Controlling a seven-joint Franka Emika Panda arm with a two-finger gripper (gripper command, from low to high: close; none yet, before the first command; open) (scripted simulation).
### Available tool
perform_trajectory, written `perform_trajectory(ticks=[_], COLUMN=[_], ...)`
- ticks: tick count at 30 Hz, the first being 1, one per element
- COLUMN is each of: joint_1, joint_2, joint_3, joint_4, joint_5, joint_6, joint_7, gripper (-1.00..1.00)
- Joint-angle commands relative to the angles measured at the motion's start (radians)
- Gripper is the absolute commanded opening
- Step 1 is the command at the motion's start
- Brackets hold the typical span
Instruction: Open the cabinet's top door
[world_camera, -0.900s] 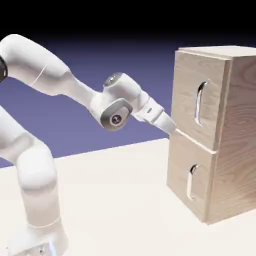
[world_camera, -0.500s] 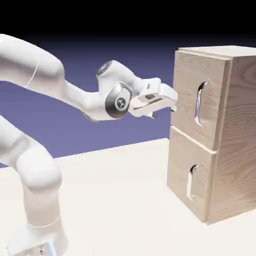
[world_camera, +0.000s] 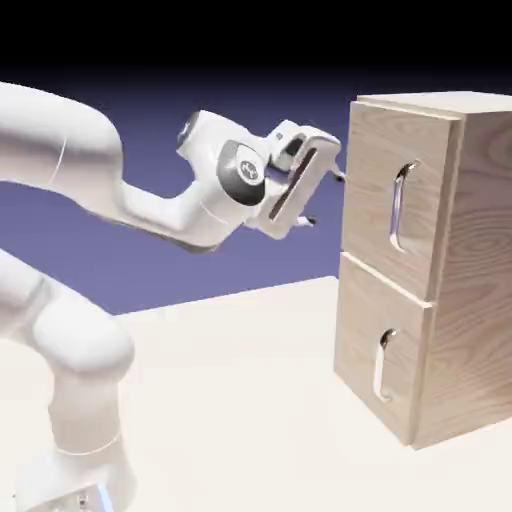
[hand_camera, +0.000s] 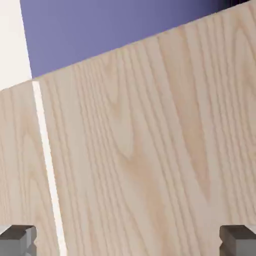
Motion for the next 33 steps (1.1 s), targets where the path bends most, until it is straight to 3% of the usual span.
perform_trajectory(ticks=[1, 33], joint_1=[0.014, 0.469], joint_2=[-0.007, -0.231], joint_3=[-0.016, -0.532], joint_4=[0.005, 0.168], joint_5=[-0.044, -1.435], joint_6=[-0.003, -0.113], joint_7=[-0.016, -0.532], gripper=[1.00, 1.00])
